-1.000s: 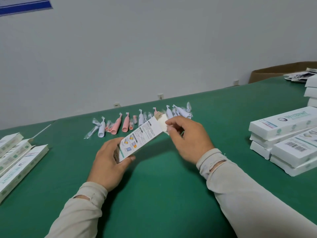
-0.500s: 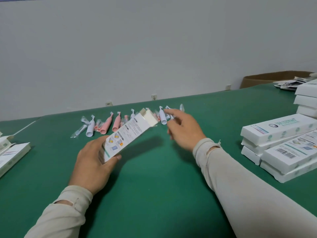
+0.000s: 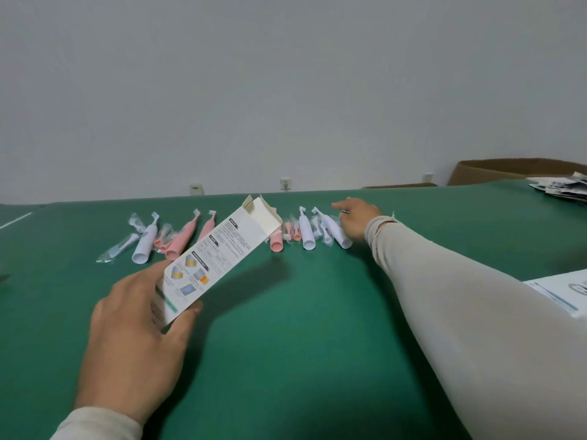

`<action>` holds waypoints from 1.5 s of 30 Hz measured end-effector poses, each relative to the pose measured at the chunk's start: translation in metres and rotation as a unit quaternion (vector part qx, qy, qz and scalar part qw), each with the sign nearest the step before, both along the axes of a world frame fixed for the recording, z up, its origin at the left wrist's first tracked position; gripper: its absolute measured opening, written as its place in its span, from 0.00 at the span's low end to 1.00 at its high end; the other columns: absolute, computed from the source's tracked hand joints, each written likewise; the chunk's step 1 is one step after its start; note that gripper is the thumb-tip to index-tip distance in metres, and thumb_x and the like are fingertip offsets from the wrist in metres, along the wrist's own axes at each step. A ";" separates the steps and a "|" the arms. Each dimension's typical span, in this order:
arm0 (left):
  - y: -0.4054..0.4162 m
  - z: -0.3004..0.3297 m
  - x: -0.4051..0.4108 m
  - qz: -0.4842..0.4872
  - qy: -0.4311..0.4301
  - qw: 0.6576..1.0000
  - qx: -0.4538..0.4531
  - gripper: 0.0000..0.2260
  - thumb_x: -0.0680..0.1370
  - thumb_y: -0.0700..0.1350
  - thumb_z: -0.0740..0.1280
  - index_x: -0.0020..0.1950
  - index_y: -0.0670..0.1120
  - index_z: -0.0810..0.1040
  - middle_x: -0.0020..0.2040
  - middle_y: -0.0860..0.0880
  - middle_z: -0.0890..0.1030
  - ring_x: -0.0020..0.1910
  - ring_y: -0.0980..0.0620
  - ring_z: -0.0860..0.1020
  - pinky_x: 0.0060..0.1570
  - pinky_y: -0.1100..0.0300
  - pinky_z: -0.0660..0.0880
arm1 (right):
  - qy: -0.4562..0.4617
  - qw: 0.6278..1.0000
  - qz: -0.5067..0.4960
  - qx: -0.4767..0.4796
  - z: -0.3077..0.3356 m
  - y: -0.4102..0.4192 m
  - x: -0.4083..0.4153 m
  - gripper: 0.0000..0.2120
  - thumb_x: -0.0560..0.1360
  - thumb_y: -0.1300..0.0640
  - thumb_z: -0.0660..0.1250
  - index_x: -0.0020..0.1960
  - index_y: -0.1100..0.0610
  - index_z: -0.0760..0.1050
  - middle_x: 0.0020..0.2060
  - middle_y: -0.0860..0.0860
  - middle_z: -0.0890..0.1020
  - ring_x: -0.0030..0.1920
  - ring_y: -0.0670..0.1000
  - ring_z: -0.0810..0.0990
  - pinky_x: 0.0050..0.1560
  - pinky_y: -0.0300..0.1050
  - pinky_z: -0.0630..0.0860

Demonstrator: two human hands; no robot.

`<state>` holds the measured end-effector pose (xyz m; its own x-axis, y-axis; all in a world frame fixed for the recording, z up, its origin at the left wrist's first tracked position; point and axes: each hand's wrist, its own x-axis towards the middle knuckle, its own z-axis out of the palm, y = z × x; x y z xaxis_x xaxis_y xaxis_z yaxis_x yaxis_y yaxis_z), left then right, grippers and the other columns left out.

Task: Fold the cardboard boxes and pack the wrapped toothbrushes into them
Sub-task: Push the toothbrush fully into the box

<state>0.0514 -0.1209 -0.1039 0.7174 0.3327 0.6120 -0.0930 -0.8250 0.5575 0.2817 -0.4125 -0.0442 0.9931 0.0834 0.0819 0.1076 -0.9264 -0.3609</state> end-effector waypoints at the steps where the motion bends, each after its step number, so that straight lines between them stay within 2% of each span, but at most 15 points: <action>1: 0.000 0.000 0.000 -0.001 0.001 1.000 -0.002 0.29 0.69 0.44 0.78 0.65 0.60 0.72 0.52 0.57 0.71 0.52 0.49 0.70 0.56 0.43 0.71 | 0.005 1.000 -0.001 0.004 -0.002 0.002 0.006 0.22 0.83 0.58 0.54 0.76 0.46 0.67 0.80 0.51 0.57 0.79 0.55 0.57 0.78 0.50 0.53; 5: -0.003 -0.001 0.000 -0.011 0.017 1.000 -0.008 0.29 0.69 0.46 0.77 0.66 0.63 0.71 0.52 0.59 0.71 0.53 0.49 0.71 0.54 0.48 0.70 | 0.011 1.000 0.006 0.014 -0.009 0.009 0.026 0.21 0.82 0.61 0.56 0.70 0.47 0.74 0.77 0.50 0.65 0.76 0.57 0.63 0.76 0.51 0.60; 8: -0.004 -0.001 -0.001 -0.012 0.027 0.999 -0.016 0.29 0.69 0.48 0.77 0.66 0.65 0.71 0.53 0.60 0.72 0.54 0.49 0.72 0.54 0.47 0.72 | 0.034 0.999 0.005 0.038 -0.013 0.012 0.037 0.19 0.81 0.61 0.55 0.67 0.48 0.76 0.71 0.51 0.73 0.70 0.58 0.71 0.72 0.51 0.66; 12: -0.004 0.000 0.000 -0.017 0.028 0.999 -0.019 0.29 0.69 0.48 0.77 0.66 0.63 0.72 0.54 0.60 0.73 0.56 0.51 0.71 0.56 0.50 0.69 | 0.016 0.998 -0.016 0.057 -0.018 0.014 0.045 0.14 0.82 0.56 0.57 0.64 0.54 0.75 0.63 0.55 0.78 0.59 0.58 0.77 0.61 0.46 0.73; 15: -0.002 0.001 0.000 -0.015 0.031 0.999 -0.014 0.28 0.69 0.49 0.77 0.67 0.61 0.72 0.54 0.60 0.73 0.56 0.52 0.71 0.57 0.51 0.69 | 0.005 0.998 -0.054 0.040 -0.018 0.015 0.045 0.13 0.80 0.55 0.61 0.63 0.57 0.75 0.59 0.56 0.80 0.52 0.57 0.77 0.56 0.46 0.74; 17: -0.002 0.001 0.000 -0.012 0.030 0.999 -0.015 0.28 0.69 0.48 0.77 0.67 0.60 0.73 0.54 0.59 0.73 0.56 0.51 0.71 0.58 0.49 0.70 | 0.002 0.996 -0.080 0.026 -0.016 0.014 0.044 0.12 0.80 0.54 0.62 0.60 0.58 0.76 0.56 0.56 0.81 0.52 0.58 0.79 0.53 0.46 0.75; 20: 0.000 0.001 0.001 -0.013 0.032 0.999 -0.014 0.28 0.69 0.46 0.78 0.67 0.60 0.73 0.54 0.57 0.75 0.54 0.49 0.72 0.58 0.44 0.73 | -0.008 0.993 -0.115 0.027 -0.017 0.008 0.035 0.07 0.78 0.53 0.65 0.47 0.57 0.76 0.47 0.56 0.82 0.45 0.59 0.79 0.44 0.44 0.73; 22: 0.001 0.001 0.001 -0.015 0.036 0.999 -0.017 0.28 0.69 0.46 0.77 0.66 0.60 0.73 0.54 0.56 0.75 0.53 0.49 0.72 0.57 0.44 0.73 | -0.014 0.989 -0.143 0.039 -0.022 0.003 0.026 0.10 0.78 0.53 0.65 0.39 0.56 0.72 0.42 0.56 0.81 0.40 0.58 0.78 0.41 0.44 0.73; 25: 0.000 0.003 0.002 -0.022 0.036 0.999 -0.025 0.27 0.70 0.46 0.77 0.67 0.58 0.74 0.55 0.52 0.77 0.55 0.46 0.73 0.58 0.45 0.72 | -0.022 0.980 -0.189 0.056 -0.027 -0.006 0.000 0.13 0.77 0.52 0.66 0.37 0.56 0.71 0.36 0.54 0.78 0.34 0.55 0.76 0.34 0.41 0.70; 27: -0.003 0.004 0.002 -0.029 0.039 0.998 -0.028 0.26 0.70 0.44 0.77 0.67 0.54 0.75 0.57 0.48 0.77 0.56 0.43 0.73 0.60 0.46 0.70 | -0.025 0.976 -0.210 0.052 -0.028 -0.011 -0.025 0.12 0.78 0.52 0.65 0.37 0.55 0.71 0.34 0.53 0.76 0.33 0.54 0.75 0.33 0.42 0.69; 30: -0.005 0.008 0.000 -0.034 0.049 0.998 -0.032 0.26 0.71 0.44 0.77 0.68 0.50 0.75 0.60 0.45 0.77 0.58 0.41 0.72 0.61 0.48 0.68 | -0.028 0.975 -0.215 0.044 -0.030 -0.012 -0.073 0.10 0.79 0.51 0.62 0.41 0.54 0.70 0.37 0.53 0.76 0.41 0.57 0.78 0.37 0.45 0.73; 33: -0.006 0.011 -0.003 -0.032 0.058 0.997 -0.036 0.26 0.72 0.46 0.76 0.68 0.50 0.75 0.61 0.44 0.77 0.59 0.40 0.72 0.62 0.48 0.67 | -0.044 0.978 -0.197 0.046 -0.035 -0.004 -0.128 0.08 0.79 0.51 0.59 0.47 0.54 0.72 0.41 0.55 0.78 0.45 0.59 0.78 0.42 0.48 0.77; 35: -0.008 0.013 -0.006 -0.034 0.060 0.997 -0.038 0.25 0.72 0.47 0.76 0.68 0.50 0.74 0.61 0.44 0.77 0.59 0.40 0.72 0.61 0.48 0.67 | -0.060 0.984 -0.165 0.043 -0.037 0.006 -0.165 0.08 0.78 0.50 0.58 0.48 0.54 0.71 0.40 0.53 0.76 0.43 0.57 0.76 0.40 0.47 0.74; 41: -0.012 0.014 -0.024 -0.041 0.053 0.994 -0.087 0.22 0.70 0.49 0.76 0.63 0.51 0.76 0.59 0.47 0.76 0.59 0.43 0.71 0.58 0.52 0.67 | -0.064 0.997 0.037 0.027 -0.036 0.056 -0.244 0.07 0.78 0.47 0.60 0.46 0.50 0.70 0.38 0.49 0.73 0.38 0.52 0.72 0.35 0.47 0.66; 45: -0.009 0.016 -0.031 -0.040 0.054 0.992 -0.109 0.22 0.68 0.55 0.78 0.58 0.53 0.76 0.55 0.50 0.75 0.57 0.45 0.71 0.54 0.53 0.68 | -0.082 0.993 0.088 -0.002 -0.033 0.068 -0.257 0.07 0.78 0.46 0.57 0.48 0.48 0.71 0.39 0.47 0.72 0.40 0.52 0.72 0.42 0.49 0.74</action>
<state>0.0201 -0.1297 -0.0884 0.8038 0.3891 0.4499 -0.0828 -0.6758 0.7324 0.0244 -0.3443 -0.0768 0.9365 0.2544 0.2412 0.3245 -0.8896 -0.3215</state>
